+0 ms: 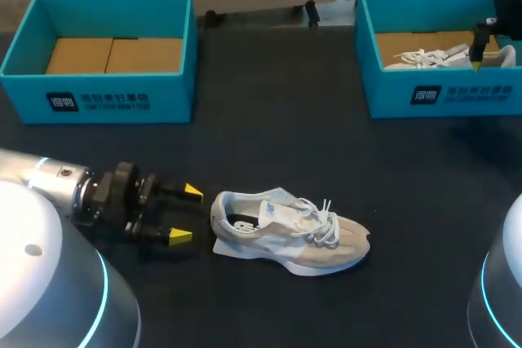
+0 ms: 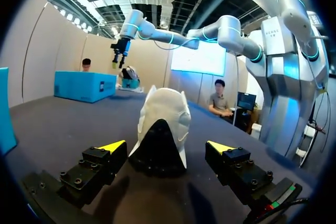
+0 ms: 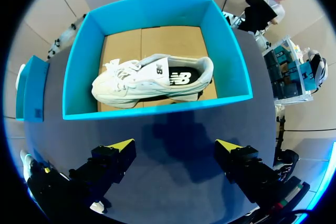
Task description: Take the shoe out of the shoebox, open the shoe tongue, remove and reinsert the insole, then place the shoe into the shoebox
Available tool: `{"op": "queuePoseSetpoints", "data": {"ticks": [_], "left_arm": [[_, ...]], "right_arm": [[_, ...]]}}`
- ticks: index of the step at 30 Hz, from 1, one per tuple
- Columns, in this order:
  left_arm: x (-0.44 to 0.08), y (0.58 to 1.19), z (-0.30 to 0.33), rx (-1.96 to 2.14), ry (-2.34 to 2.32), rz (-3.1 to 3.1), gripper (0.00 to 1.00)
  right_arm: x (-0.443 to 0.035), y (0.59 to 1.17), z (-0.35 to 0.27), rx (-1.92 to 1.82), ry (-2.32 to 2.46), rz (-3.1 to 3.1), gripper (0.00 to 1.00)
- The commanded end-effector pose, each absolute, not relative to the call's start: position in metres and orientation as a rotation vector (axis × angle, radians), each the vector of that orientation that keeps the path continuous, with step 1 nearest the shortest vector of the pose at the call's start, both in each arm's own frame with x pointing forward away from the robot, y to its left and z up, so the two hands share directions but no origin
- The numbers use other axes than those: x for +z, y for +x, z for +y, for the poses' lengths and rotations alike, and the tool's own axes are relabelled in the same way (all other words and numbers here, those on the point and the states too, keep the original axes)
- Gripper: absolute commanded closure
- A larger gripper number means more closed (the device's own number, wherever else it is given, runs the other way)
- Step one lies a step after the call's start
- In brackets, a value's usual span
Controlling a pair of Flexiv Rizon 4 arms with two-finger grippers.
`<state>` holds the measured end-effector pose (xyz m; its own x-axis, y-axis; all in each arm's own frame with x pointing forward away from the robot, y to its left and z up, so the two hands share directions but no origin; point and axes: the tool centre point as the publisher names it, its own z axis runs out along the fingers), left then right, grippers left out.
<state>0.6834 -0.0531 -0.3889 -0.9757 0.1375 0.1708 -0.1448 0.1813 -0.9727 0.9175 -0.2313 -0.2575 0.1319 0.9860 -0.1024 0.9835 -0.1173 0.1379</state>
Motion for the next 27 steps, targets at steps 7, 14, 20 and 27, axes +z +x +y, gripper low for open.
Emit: {"op": "queuePoseSetpoints", "data": {"ticks": [7,14,20,27], "left_arm": [[-0.401,0.69,-0.072,1.873,0.018,-2.236,0.0],[-0.404,0.689,-0.081,1.861,0.001,-2.234,0.0],[-0.406,0.686,-0.089,1.853,-0.007,-2.232,0.0],[-0.41,0.681,-0.097,1.843,-0.028,-2.251,0.0]], "right_arm": [[-0.258,0.916,-0.231,0.024,2.228,1.962,0.0],[-0.258,0.916,-0.231,0.024,2.228,1.962,0.0],[-0.258,0.916,-0.231,0.024,2.228,1.962,0.0],[-0.258,0.916,-0.231,0.024,2.228,1.962,0.0]]}}
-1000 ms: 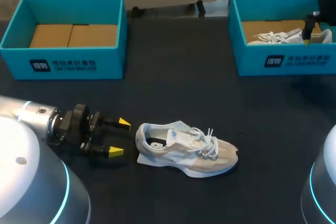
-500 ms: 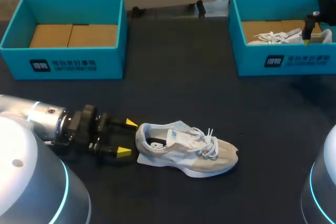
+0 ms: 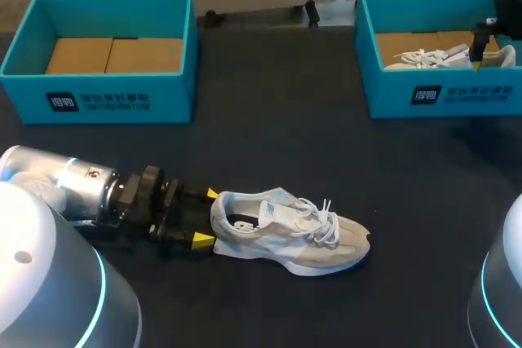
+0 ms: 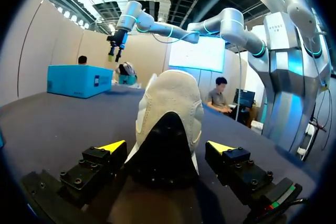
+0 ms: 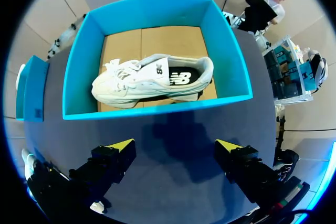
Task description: Take the shoe out of the shoebox, open the shoe tongue, remove and reinsert the insole, then place the shoe into the shoebox
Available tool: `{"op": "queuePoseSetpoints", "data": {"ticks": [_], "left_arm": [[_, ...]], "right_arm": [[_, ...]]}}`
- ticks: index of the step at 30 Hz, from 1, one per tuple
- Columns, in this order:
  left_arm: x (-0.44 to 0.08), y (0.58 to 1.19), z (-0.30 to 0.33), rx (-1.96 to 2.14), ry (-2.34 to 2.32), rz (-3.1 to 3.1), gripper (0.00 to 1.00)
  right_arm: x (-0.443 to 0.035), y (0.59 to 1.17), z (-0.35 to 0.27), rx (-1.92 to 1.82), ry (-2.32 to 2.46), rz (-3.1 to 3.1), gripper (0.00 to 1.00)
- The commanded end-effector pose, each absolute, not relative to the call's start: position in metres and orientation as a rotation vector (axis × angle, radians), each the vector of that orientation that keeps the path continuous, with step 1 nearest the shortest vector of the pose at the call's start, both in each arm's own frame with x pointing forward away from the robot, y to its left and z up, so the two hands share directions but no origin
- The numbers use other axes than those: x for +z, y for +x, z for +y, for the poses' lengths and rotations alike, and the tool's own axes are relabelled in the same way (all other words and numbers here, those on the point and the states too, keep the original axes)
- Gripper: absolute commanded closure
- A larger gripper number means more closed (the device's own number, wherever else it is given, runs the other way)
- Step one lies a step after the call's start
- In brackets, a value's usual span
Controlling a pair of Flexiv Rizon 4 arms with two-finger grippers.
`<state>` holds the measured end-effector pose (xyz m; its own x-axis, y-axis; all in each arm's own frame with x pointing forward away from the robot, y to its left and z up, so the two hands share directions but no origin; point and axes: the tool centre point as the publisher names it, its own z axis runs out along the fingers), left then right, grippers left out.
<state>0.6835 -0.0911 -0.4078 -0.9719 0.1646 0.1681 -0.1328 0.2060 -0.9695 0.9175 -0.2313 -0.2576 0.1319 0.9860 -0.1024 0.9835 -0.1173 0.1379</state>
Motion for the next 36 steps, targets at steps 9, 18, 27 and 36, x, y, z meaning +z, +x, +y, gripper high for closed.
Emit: {"op": "queuePoseSetpoints", "data": {"ticks": [9,18,27,36], "left_arm": [[-0.41,0.68,-0.106,1.849,-0.038,-2.26,0.0],[-0.413,0.684,-0.114,1.862,-0.035,-2.265,0.0],[-0.416,0.68,-0.123,1.846,-0.083,-2.255,0.0],[-0.417,0.682,-0.134,1.838,-0.14,-2.241,0.0]], "right_arm": [[-0.258,0.916,-0.231,0.024,2.228,1.962,0.0],[-0.258,0.916,-0.231,0.024,2.228,1.962,0.0],[-0.258,0.916,-0.231,0.024,2.228,1.962,0.0],[-0.258,0.916,-0.231,0.024,2.228,1.962,0.0]]}}
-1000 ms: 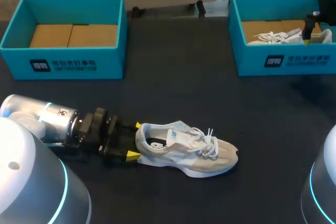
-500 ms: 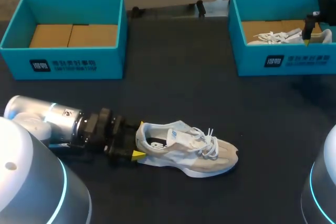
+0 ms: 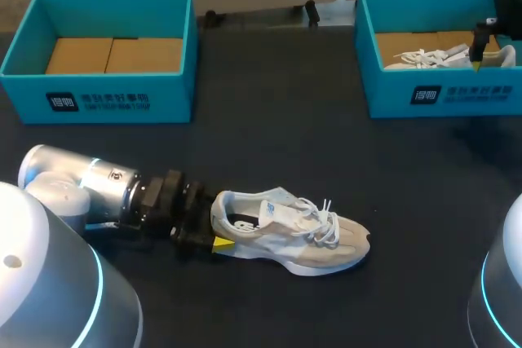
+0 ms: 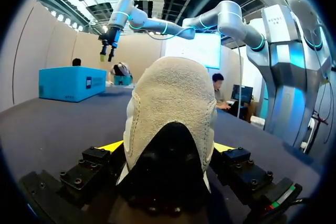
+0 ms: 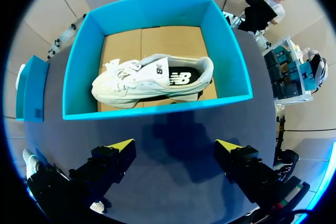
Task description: Take the shoe out of the shoebox, open the shoe tongue, remove and reinsert the insole, then place the shoe into the shoebox
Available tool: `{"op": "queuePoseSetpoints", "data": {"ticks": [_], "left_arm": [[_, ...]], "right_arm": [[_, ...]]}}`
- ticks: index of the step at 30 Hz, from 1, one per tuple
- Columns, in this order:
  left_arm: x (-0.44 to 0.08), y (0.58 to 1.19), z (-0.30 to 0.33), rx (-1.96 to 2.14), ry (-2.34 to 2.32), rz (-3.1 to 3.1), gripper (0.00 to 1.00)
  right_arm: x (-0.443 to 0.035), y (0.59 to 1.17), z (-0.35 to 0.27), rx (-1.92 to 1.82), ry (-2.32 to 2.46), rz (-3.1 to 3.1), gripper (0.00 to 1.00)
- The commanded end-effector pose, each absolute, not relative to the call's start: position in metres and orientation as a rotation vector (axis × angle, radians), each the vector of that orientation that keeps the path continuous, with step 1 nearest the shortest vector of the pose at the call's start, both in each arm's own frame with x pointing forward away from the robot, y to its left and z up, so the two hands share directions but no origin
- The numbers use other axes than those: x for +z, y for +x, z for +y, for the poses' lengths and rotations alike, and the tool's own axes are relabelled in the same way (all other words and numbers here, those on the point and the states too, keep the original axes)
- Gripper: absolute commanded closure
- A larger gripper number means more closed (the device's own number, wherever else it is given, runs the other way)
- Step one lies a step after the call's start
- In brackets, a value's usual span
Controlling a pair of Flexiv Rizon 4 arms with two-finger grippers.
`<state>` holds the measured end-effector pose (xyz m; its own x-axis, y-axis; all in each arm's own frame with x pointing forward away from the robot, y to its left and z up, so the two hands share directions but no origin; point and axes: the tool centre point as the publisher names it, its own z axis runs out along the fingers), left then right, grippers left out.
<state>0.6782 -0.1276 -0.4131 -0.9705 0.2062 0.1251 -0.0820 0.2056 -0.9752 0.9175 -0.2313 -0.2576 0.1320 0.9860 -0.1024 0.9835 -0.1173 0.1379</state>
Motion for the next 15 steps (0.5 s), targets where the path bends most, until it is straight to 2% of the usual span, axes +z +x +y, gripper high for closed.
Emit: {"op": "queuePoseSetpoints", "data": {"ticks": [1,15], "left_arm": [[-0.418,0.682,-0.135,1.837,-0.143,-2.24,0.0],[-0.422,0.681,-0.15,1.816,-0.187,-2.215,0.0]], "right_arm": [[-0.258,0.916,-0.231,0.024,2.228,1.962,0.0],[-0.258,0.916,-0.231,0.024,2.228,1.962,0.0]]}}
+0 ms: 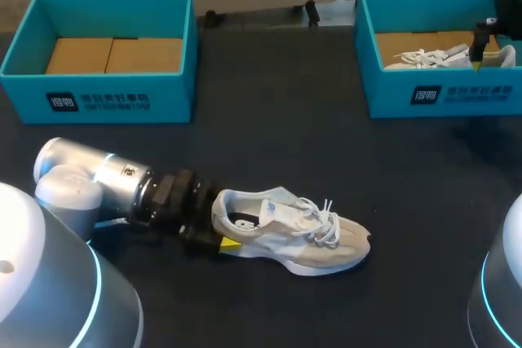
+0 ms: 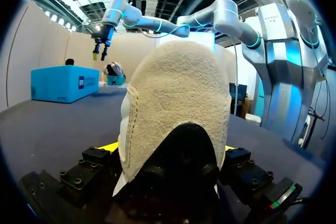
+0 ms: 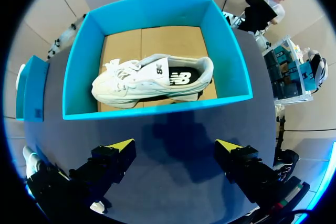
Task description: Take the shoe out of the shoebox, open the shoe tongue, remove and reinsert the insole, then place the shoe into the shoebox
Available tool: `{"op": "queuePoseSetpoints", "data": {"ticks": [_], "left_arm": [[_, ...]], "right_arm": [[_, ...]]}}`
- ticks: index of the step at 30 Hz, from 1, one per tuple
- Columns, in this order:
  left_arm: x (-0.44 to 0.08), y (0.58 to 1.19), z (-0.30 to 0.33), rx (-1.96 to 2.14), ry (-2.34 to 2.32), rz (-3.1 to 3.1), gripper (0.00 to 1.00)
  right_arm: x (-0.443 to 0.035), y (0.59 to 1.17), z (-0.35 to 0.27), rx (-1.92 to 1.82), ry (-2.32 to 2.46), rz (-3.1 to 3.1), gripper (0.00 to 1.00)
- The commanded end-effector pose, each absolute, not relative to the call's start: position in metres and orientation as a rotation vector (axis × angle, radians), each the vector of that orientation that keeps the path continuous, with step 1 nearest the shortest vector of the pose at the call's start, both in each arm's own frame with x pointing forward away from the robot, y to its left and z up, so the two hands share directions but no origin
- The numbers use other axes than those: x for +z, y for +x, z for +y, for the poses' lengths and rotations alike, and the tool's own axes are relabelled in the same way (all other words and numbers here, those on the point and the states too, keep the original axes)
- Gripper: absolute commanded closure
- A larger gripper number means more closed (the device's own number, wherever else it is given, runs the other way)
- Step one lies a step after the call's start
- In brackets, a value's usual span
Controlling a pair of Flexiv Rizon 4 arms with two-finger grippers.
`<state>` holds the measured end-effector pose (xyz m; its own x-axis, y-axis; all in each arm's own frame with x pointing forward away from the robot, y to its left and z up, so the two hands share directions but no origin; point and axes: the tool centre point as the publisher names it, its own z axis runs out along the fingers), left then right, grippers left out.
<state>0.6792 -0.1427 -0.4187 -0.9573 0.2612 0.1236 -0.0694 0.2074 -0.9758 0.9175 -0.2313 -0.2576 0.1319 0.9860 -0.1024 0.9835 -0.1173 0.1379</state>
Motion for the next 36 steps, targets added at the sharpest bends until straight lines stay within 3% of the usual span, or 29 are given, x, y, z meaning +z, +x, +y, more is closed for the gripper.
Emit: {"op": "queuePoseSetpoints", "data": {"ticks": [1,11,13,14,36], "left_arm": [[-0.422,0.681,-0.15,1.816,-0.189,-2.212,0.0],[-0.423,0.675,-0.159,1.807,-0.229,-2.202,0.0],[-0.423,0.674,-0.159,1.807,-0.228,-2.217,0.79],[-0.424,0.674,-0.159,1.808,-0.227,-2.219,1.0],[-0.416,0.673,-0.145,1.925,-0.037,-2.27,1.0]], "right_arm": [[-0.258,0.916,-0.231,0.024,2.228,1.962,0.0],[-0.258,0.916,-0.231,0.024,2.228,1.962,0.0],[-0.258,0.916,-0.231,0.024,2.228,1.962,0.0],[-0.258,0.916,-0.231,0.024,2.228,1.962,0.0],[-0.258,0.916,-0.231,0.024,2.228,1.962,0.0]]}}
